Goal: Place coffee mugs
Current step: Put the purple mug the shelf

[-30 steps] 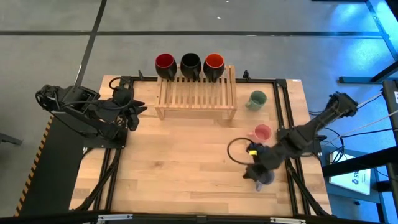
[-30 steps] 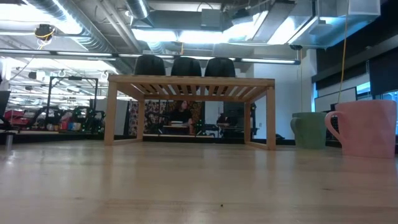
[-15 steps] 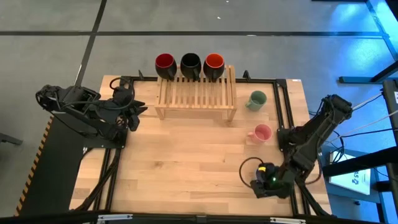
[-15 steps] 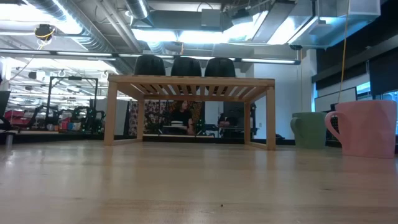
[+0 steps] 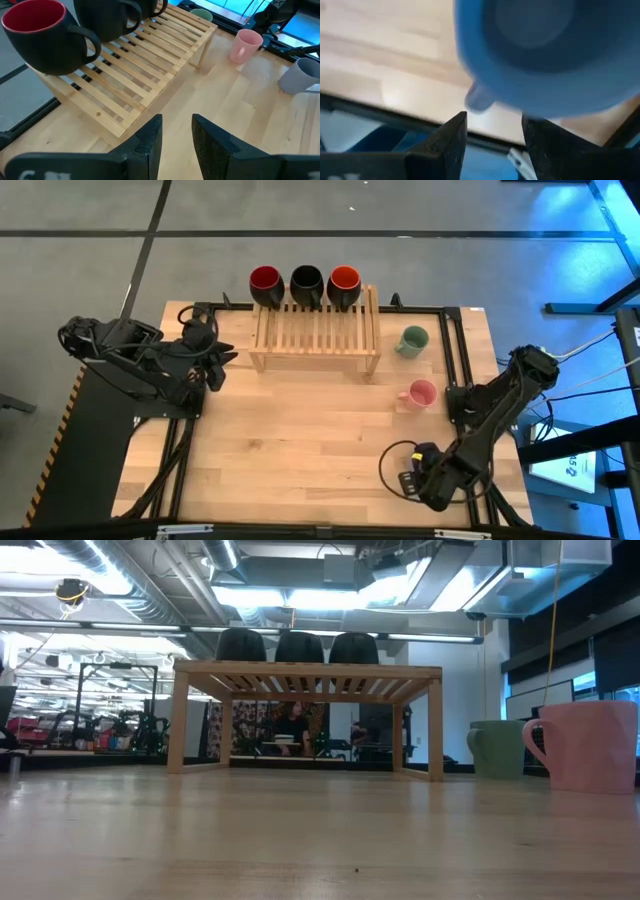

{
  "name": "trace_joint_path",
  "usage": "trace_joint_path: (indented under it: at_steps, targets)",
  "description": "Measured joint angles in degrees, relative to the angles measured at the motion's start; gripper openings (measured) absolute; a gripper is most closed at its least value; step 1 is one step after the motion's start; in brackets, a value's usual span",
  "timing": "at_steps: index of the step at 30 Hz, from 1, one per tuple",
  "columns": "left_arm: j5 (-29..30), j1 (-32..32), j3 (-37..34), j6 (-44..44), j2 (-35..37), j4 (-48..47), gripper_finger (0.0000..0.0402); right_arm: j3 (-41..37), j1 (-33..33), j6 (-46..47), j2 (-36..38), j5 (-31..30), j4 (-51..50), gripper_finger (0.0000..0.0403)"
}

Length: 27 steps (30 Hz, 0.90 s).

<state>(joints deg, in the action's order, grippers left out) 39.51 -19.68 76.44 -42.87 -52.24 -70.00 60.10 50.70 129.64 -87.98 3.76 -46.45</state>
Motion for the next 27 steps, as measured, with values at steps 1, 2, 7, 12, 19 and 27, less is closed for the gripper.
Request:
trace_joint_path:
  at_steps: [1,2,7,12,19,27]
  targets:
    - [0.0,0.0,0.0,0.0,0.0,0.0,0.01,0.0,-0.3,0.2,-0.2,-0.1,-0.3,0.0177]
    - [0.0,0.0,0.0,0.0,0.0,0.0,0.01,0.0,-0.7,0.2,-0.3,-0.7,-0.5,0.0177]
    - [0.0,0.0,0.0,0.0,0.0,0.0,0.01,0.0,-2.0,-0.7,-0.4,-3.3,-3.0,0.0177]
    - [0.0,0.0,0.0,0.0,0.0,-0.1,0.01,0.0,-3.3,-0.9,-0.3,-6.3,-8.0,0.0177]
    - [0.0,0.0,0.0,0.0,0.0,-0.1,0.01,0.0,-5.1,-1.0,-1.1,-9.3,-12.0,0.0177]
    - [0.0,0.0,0.0,0.1,0.0,-0.1,0.01,0.0,-5.9,-0.4,-3.2,-10.3,-11.9,0.0177]
